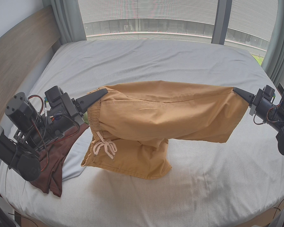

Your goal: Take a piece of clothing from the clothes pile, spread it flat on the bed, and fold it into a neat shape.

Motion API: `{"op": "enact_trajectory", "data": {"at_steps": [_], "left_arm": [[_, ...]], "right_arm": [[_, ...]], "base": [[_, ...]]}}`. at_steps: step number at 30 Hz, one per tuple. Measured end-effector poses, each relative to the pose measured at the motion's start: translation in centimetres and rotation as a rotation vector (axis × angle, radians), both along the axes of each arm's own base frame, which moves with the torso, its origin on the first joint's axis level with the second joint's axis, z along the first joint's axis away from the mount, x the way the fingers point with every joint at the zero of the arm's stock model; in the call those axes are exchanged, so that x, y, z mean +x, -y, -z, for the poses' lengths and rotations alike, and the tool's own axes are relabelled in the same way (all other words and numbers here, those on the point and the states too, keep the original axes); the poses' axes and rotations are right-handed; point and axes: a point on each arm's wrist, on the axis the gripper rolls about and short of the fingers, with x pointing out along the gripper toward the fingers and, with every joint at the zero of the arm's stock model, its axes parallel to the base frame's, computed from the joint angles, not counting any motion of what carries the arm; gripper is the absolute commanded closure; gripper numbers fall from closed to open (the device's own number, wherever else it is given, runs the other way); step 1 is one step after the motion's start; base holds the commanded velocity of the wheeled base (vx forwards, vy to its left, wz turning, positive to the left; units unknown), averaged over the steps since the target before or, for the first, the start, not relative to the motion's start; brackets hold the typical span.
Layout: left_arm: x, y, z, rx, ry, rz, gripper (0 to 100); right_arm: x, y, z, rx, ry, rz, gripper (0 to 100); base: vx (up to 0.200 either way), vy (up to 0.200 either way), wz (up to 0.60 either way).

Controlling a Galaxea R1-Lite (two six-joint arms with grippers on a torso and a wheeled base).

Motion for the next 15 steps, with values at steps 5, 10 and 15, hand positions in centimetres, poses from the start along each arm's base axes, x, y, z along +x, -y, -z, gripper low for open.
{"op": "enact_trajectory", "data": {"at_steps": [5, 10, 15], "left_arm": [[0.0, -0.1, 0.0, -0.001, 0.001, -0.003, 100], [0.1, -0.2, 0.0, 0.000, -0.001, -0.007, 100], [0.4, -0.2, 0.5, 0.004, -0.013, -0.013, 100]], "right_arm": [[-0.1, 0.7, -0.6, 0.006, 0.016, 0.016, 100], [-0.6, 1.1, -1.4, 0.022, 0.026, -0.002, 100], [-1.0, 1.2, -2.0, 0.023, 0.042, -0.002, 100]], "base": [[0.000, 0.000, 0.00], [0.000, 0.000, 0.00], [0.000, 0.000, 0.00]]}}
